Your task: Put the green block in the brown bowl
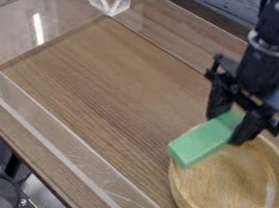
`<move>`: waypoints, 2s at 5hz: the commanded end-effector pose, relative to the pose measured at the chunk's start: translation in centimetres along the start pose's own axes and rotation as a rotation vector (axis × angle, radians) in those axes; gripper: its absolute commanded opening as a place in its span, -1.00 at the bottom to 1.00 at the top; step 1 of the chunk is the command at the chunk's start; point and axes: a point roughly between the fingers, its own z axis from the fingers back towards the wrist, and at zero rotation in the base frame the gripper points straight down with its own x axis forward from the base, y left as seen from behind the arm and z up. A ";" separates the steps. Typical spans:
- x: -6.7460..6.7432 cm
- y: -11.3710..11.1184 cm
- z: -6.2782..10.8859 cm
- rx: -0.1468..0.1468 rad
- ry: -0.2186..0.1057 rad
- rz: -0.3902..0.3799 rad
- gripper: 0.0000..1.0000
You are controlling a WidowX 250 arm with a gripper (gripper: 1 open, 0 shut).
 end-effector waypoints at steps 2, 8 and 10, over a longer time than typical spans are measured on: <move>-0.5 -0.7 -1.5 -0.007 -0.053 -0.023 -1.00; -0.7 -0.4 -3.1 -0.030 -0.030 -0.016 -1.00; -0.8 -0.2 -3.1 -0.037 -0.027 -0.012 -1.00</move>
